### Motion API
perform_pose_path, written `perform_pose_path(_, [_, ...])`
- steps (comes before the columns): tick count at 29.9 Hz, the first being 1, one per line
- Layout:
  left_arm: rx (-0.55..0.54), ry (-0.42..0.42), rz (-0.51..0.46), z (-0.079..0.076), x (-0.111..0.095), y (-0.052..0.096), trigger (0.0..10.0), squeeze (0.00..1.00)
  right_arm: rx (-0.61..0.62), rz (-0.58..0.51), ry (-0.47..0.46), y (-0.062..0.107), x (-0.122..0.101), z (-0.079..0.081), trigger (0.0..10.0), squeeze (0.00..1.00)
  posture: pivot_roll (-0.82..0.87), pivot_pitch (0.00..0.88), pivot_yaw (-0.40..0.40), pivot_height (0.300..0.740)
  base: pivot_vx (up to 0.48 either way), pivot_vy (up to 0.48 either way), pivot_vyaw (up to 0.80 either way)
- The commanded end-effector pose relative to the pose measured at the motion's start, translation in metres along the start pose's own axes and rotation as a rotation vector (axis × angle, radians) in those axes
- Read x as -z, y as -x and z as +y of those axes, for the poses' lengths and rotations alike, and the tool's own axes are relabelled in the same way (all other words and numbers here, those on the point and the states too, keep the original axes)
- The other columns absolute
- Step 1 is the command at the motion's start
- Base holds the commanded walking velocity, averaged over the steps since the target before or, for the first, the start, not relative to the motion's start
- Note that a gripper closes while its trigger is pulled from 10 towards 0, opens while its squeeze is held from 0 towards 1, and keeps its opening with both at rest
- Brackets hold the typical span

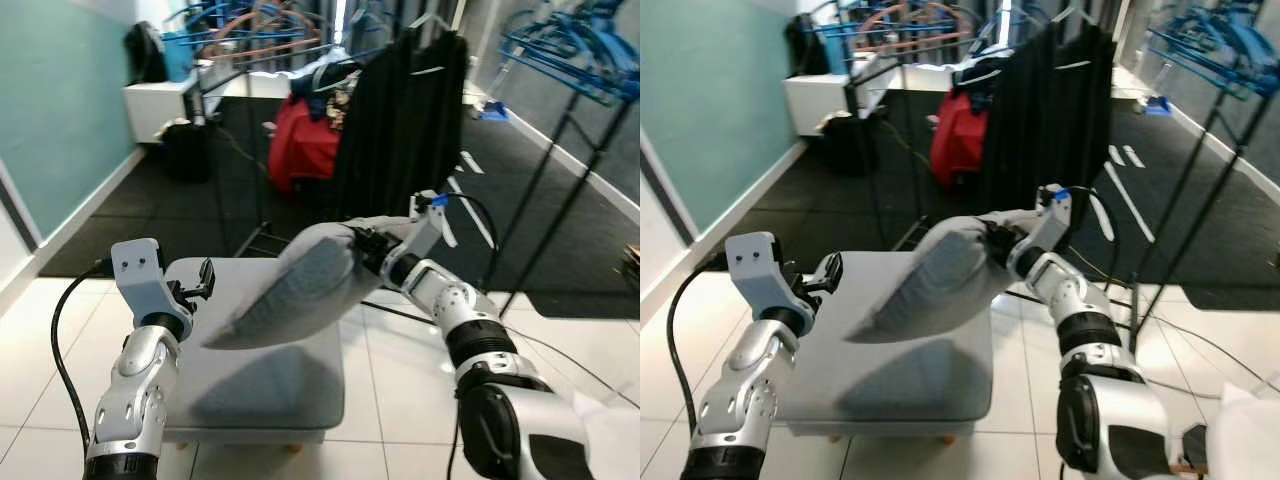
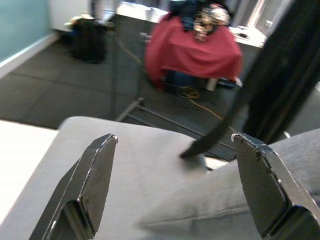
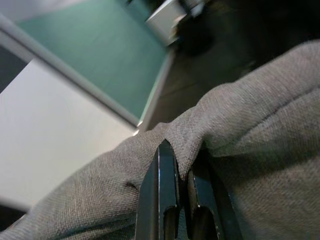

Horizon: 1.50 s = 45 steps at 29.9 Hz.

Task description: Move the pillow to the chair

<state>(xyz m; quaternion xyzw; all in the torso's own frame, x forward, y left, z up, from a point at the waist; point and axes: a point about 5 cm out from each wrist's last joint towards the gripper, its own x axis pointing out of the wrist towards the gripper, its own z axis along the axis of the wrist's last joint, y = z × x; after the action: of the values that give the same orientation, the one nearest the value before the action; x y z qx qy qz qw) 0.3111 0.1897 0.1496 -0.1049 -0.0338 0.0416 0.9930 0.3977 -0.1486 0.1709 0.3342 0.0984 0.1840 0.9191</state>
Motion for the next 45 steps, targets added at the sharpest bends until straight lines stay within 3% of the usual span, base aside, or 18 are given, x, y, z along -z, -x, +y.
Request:
perform_pose_path(1, [0.001, -0.010, 0.011, 0.000, 0.005, 0.002, 10.0, 0.00, -0.017, -0.084, 0.036, -0.002, -0.019, 0.007, 10.0, 0.00, -0.17, 0.000, -0.063, 0.740, 0.000, 0.000, -0.55])
perform_pose_path(26, [0.015, -0.027, 0.009, -0.003, 0.005, 0.002, 10.0, 0.00, 0.048, -0.121, 0.051, 0.000, -0.028, 0.000, 10.0, 0.00, -0.18, 0.000, -0.061, 0.740, 0.000, 0.000, -0.55])
perform_pose_path(34, [0.020, -0.026, 0.020, -0.003, 0.007, 0.003, 10.0, 0.00, 0.012, -0.091, 0.092, -0.002, -0.016, 0.004, 10.0, 0.00, -0.18, 0.000, -0.059, 0.740, 0.000, -0.480, 0.00])
perform_pose_path(45, [0.024, -0.022, 0.018, -0.003, 0.005, 0.002, 10.0, 0.00, 0.100, -0.073, 0.164, 0.000, -0.017, -0.005, 10.0, 0.00, -0.18, 0.000, -0.057, 0.740, 0.000, -0.480, -0.11])
